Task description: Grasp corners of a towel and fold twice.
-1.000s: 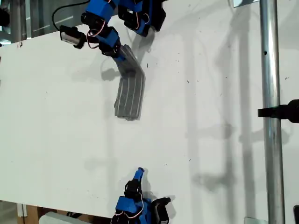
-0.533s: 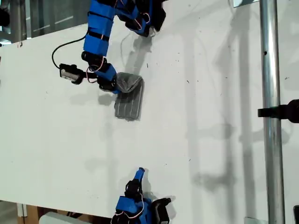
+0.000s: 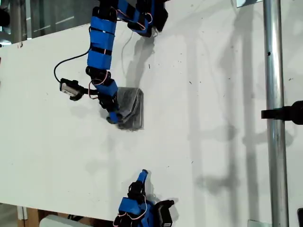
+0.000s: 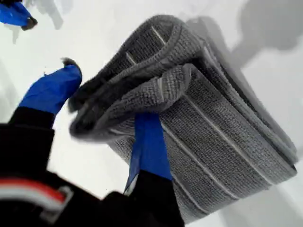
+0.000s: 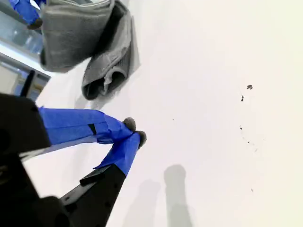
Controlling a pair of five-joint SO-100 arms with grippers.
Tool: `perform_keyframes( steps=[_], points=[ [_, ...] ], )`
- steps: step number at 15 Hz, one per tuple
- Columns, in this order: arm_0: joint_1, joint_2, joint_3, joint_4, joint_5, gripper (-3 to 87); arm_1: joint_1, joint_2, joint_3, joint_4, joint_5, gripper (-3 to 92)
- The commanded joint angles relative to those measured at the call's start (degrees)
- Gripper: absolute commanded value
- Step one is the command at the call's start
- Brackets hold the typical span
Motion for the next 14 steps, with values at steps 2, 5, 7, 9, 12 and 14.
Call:
perform_keyframes(
  steps=[2,5,7,9,12,14],
  points=[
    [0.53,0.35,-0.53,-1.23,-0.79,-2.8,2.55,9.14,-3.08,-3.87,-1.32,13.5],
    [0.53,0.35,0.62,-1.41,-1.41,-2.2,6.77,22.06,3.78,2.29,-2.99,13.5],
    [0.26,0.35,1.85,-1.23,-4.39,4.6,9.14,40.78,18.28,8.0,-3.16,13.5],
    [0.44,0.35,3.16,-2.2,-3.43,11.9,8.35,66.09,36.12,10.81,-2.9,13.5],
    [0.97,0.35,3.52,-2.2,0.26,11.0,5.89,100.28,56.16,27.69,5.01,-0.3],
    [0.97,0.35,3.6,0.97,1.49,10.5,4.31,99.93,59.24,33.05,7.38,-0.3]
  ],
)
